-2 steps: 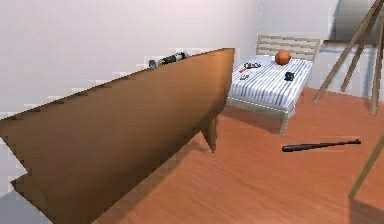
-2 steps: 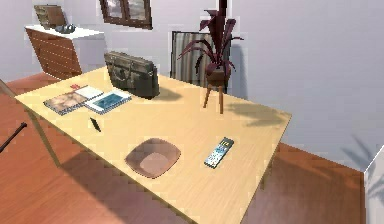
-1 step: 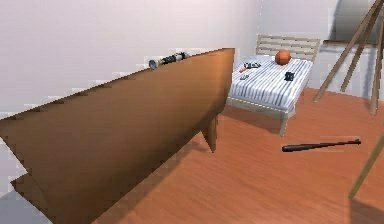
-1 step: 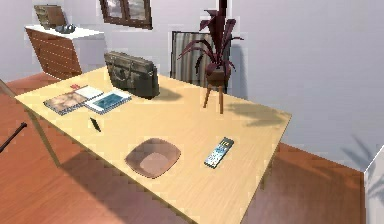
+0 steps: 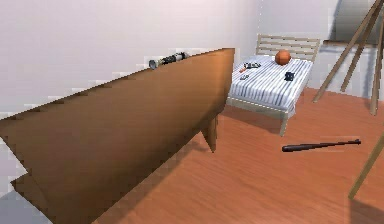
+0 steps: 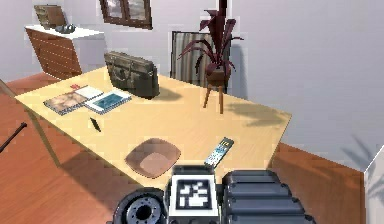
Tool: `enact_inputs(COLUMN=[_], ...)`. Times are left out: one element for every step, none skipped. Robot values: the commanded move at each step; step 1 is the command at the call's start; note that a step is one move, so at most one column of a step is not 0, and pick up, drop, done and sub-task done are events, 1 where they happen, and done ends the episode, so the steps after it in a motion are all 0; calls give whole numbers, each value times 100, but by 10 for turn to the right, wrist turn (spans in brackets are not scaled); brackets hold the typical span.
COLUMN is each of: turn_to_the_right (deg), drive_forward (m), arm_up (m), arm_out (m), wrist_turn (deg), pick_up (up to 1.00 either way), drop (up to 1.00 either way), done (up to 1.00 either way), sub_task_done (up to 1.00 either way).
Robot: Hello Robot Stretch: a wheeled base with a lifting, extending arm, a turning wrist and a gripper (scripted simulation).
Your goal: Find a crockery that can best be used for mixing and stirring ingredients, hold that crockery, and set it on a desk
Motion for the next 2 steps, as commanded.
enact_inputs(turn_to_the_right=[0,0], drive_forward=[0,0], arm_up=[0,0], arm_out=[26,0], wrist_turn=[0,450], pick_up=[0,0], drop=[0,0], done=[0,0], sub_task_done=[0,0])
